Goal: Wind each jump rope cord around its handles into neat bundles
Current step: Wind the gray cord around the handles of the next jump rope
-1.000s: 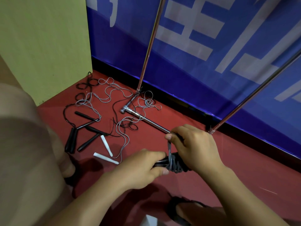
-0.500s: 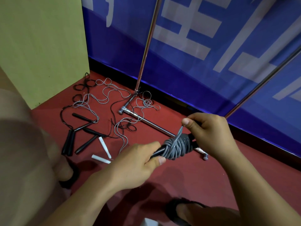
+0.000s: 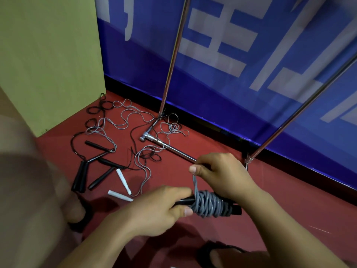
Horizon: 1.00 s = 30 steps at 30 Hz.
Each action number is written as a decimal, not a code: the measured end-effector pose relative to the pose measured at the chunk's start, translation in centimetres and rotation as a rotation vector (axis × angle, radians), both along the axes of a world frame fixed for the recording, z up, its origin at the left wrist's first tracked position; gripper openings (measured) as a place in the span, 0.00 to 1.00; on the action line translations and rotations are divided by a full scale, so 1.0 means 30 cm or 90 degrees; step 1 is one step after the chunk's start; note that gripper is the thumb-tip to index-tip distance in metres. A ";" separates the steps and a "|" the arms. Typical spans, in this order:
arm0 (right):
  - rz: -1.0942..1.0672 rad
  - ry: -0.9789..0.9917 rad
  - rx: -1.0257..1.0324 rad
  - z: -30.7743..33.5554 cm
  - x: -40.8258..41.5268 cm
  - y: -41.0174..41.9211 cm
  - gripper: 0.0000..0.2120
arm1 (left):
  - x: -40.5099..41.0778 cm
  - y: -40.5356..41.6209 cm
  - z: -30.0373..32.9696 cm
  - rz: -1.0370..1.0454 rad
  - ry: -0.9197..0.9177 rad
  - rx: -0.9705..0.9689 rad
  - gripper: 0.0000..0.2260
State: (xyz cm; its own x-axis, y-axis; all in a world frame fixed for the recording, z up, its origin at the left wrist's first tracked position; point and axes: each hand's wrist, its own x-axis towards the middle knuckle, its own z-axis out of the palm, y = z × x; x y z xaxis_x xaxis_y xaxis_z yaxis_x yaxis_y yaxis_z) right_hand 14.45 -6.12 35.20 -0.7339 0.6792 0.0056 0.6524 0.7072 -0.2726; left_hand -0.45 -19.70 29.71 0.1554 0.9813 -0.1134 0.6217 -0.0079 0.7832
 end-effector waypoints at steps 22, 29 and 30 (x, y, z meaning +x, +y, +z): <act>0.082 -0.008 0.105 -0.021 0.018 -0.065 0.33 | -0.005 0.034 -0.004 0.244 -0.608 0.025 0.14; 0.209 -0.012 0.242 -0.015 0.036 -0.100 0.16 | -0.010 0.036 0.000 0.310 -0.568 -0.079 0.12; 0.221 -0.003 0.268 -0.017 0.036 -0.106 0.15 | -0.011 0.035 -0.003 0.307 -0.553 -0.090 0.12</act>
State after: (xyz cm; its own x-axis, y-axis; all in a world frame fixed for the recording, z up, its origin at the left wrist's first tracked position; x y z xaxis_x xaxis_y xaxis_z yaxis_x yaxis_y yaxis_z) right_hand 15.54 -9.30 34.71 -0.9153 0.3368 0.2209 0.3616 0.9287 0.0823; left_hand -0.79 -18.65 29.63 -0.1715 0.9475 -0.2700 -0.2533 0.2225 0.9415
